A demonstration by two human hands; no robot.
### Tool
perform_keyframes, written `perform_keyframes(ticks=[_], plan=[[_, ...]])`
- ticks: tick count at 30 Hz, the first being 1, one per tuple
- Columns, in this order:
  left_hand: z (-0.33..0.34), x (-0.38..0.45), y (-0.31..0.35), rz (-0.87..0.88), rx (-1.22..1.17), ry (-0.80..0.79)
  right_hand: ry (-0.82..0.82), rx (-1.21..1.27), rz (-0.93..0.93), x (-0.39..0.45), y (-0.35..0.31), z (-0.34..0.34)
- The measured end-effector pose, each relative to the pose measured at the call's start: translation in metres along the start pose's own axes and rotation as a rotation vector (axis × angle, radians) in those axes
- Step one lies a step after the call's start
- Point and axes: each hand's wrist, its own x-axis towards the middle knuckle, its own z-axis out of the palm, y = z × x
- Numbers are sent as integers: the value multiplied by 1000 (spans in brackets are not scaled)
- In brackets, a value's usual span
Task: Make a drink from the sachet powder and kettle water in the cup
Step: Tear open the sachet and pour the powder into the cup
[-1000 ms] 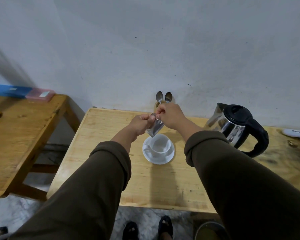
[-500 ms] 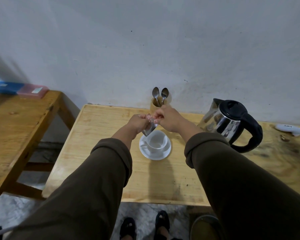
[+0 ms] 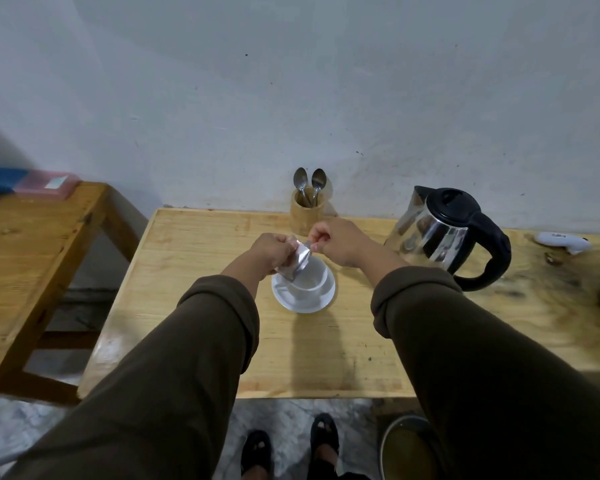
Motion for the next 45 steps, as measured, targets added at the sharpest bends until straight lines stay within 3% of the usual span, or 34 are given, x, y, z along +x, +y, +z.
perform_keyframes(ticks=[13,22,28,32,41,45], plan=[[13,11,-12,50,588,24,-51,20,179,6,21,39],[30,29,-14,-28,725,90,-178,-103,195,10,38,43],[37,30,-2,-20,871,68,-170,132,178,3,45,34],[41,32,-1,-28,862,42,-244,128,138,2,49,37],[39,33,-1,-109,647,38,33,53,73,4,56,44],[35,41,-3,-147,373,9,68,15,52,7,57,43]])
